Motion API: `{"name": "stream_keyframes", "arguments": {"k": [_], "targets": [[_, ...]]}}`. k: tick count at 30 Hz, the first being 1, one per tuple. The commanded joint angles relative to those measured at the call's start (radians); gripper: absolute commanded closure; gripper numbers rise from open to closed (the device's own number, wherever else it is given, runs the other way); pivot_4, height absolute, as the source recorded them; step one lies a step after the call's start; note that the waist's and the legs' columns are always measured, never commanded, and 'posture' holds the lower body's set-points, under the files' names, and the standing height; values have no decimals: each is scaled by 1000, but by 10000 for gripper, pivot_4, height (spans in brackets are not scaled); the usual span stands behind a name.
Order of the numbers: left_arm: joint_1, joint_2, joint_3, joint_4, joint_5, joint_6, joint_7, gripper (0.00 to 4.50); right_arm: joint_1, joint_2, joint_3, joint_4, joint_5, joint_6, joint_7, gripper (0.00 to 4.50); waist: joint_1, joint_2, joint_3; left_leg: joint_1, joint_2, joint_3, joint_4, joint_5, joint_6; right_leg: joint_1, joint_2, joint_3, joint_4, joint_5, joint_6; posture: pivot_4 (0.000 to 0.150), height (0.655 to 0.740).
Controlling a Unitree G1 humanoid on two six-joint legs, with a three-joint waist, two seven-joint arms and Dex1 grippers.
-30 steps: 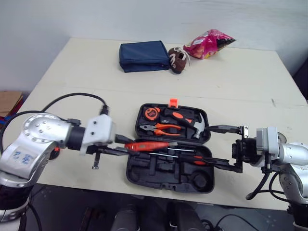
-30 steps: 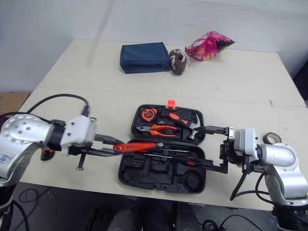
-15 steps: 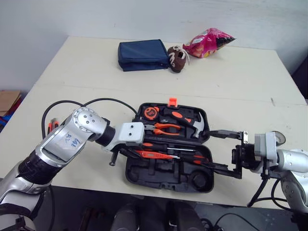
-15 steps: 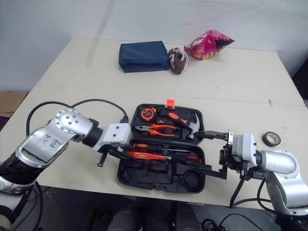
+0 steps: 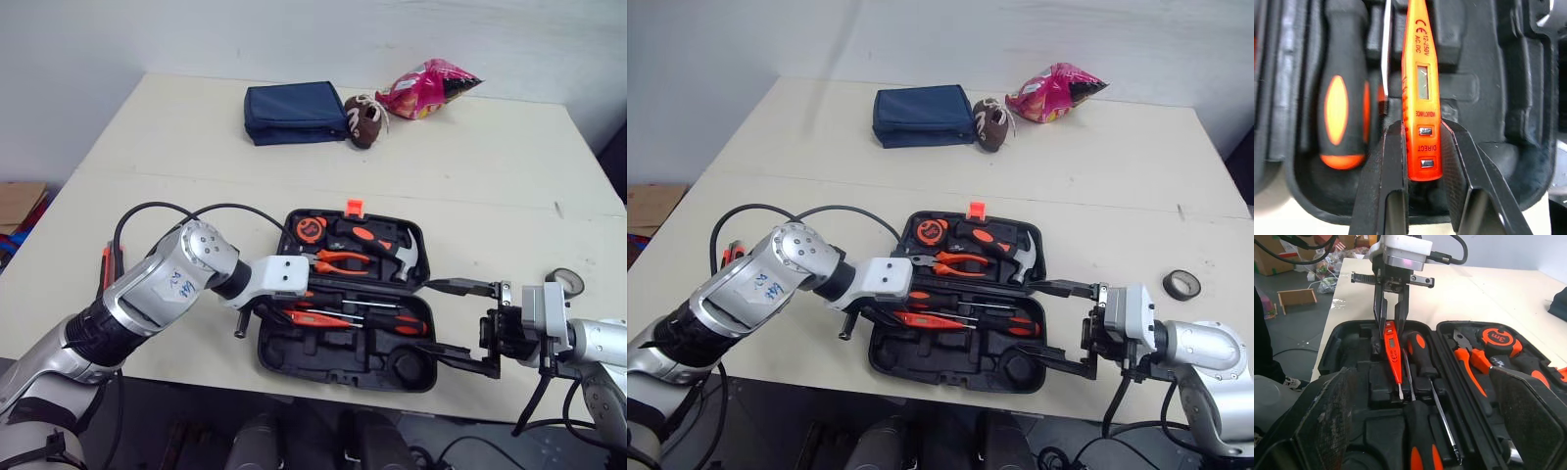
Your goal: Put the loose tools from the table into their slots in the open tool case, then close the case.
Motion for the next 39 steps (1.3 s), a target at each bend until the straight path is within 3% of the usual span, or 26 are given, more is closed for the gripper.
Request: {"name": "stream_keyframes", "arguments": {"k": [1,11,28,34,39], "targets": [[-4,12,-13,-37,11,-1,-16,41918,8,-2,-30,-31,17,-17,0,0,2,0,0,0,0,0,0,0,0,0,0,0,0,0,0,1500,7400],[-13,33,-52,23,109,-20,8,41918,6,9,-19,-17,8,-35,0,0,4,0,0,1,0,0,0,0,0,1,1,0,0,0,0,1500,7400],[-4,40,-49,-15,130,-31,-3,41918,32,25,-15,48,-5,-110,40,0,2,0,0,2,0,0,2,0,0,2,1,0,2,0,0,1500,7400],[-12,16,21,-46,67,-3,0,14106,26,28,-9,64,-6,-118,49,0,2,0,0,1,0,-1,3,0,0,2,1,0,3,0,0,1500,7400],[-37,67,64,-125,-5,60,-63,14106,24,22,-2,78,1,-114,66,0,5,0,0,0,1,-2,5,0,0,2,0,-1,2,0,0,1500,7400]]}}
